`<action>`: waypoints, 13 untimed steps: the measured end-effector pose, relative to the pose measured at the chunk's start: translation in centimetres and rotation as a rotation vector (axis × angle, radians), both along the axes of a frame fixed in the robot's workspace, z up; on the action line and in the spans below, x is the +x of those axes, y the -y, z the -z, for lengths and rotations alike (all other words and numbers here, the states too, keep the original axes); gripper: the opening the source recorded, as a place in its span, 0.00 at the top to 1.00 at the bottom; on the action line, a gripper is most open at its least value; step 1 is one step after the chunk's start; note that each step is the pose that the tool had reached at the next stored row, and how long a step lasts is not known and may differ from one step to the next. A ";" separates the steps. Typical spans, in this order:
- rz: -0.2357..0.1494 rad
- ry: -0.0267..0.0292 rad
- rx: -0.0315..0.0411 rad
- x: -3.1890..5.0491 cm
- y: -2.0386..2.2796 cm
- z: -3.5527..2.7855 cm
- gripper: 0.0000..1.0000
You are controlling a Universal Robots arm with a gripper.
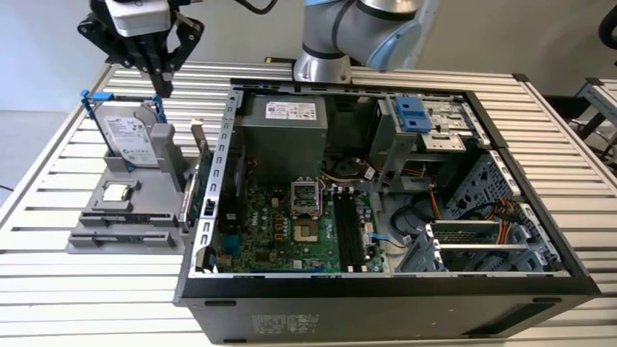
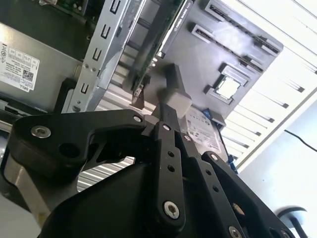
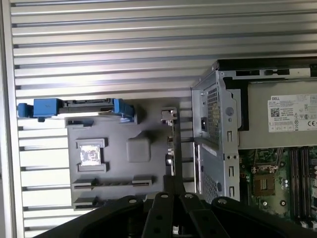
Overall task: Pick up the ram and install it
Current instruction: 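Reach for the ram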
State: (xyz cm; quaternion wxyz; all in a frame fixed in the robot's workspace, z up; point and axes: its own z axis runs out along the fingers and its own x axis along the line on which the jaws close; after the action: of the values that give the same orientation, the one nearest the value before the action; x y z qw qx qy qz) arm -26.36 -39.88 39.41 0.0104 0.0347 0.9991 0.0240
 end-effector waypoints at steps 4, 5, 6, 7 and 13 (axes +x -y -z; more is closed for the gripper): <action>-0.001 -0.0001 -0.0001 -0.90 0.00 0.00 1.00; -0.003 -0.0001 0.0000 -1.13 0.00 0.00 1.00; -0.004 -0.0001 0.0000 -1.34 0.00 0.00 1.00; -0.006 -0.0001 0.0000 -1.55 0.00 0.00 1.00; -0.026 -0.0001 0.0000 -2.59 0.00 0.01 1.00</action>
State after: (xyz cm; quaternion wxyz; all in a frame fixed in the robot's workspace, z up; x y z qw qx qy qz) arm -28.95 -39.88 39.39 0.0100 0.0218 0.9994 0.0242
